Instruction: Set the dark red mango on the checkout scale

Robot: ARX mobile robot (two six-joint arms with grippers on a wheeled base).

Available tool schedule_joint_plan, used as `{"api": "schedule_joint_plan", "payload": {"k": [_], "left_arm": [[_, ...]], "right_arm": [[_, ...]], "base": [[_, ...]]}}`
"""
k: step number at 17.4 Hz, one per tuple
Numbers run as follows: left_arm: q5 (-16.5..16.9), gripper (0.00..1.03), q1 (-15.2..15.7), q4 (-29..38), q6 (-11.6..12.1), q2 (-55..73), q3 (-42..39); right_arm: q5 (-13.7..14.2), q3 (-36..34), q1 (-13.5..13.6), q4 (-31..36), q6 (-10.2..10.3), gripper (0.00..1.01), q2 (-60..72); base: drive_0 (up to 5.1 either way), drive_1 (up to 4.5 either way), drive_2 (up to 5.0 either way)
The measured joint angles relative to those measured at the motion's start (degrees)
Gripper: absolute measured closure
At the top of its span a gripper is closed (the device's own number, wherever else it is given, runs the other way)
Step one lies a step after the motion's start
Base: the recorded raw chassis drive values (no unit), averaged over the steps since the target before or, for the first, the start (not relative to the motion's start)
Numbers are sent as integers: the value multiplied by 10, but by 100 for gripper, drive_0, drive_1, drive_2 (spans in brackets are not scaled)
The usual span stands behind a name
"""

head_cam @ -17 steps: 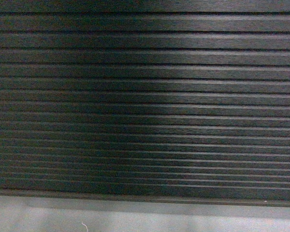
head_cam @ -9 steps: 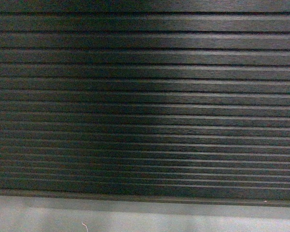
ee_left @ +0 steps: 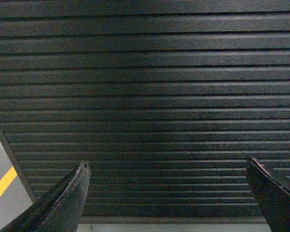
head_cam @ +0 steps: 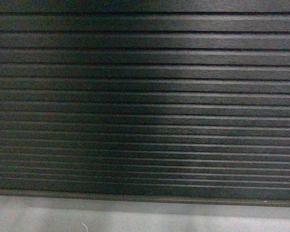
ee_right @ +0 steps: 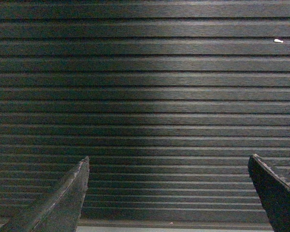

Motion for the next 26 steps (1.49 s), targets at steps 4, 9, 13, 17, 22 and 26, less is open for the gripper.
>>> {"api": "schedule_joint_plan", "payload": {"k": [4, 9, 13, 17, 22, 26], "left_arm": [[0, 5, 0, 0, 0, 0, 0], [0, 5, 0, 0, 0, 0, 0], [0, 5, 0, -2, 0, 0, 0], [0, 5, 0, 0, 0, 0, 0], [0, 5, 0, 0, 0, 0, 0], [0, 5, 0, 0, 0, 0, 0]], "right_arm": [[0, 0, 0, 0, 0, 3, 0], [0, 0, 0, 0, 0, 3, 0], [0, 0, 0, -2, 0, 3, 0], [0, 0, 0, -1, 0, 3, 0], [0, 0, 0, 0, 0, 3, 0], [0, 0, 0, 0, 0, 3, 0]], "base": [[0, 0, 0], [0, 0, 0], [0, 0, 0], [0, 0, 0], [0, 0, 0], [0, 0, 0]]}}
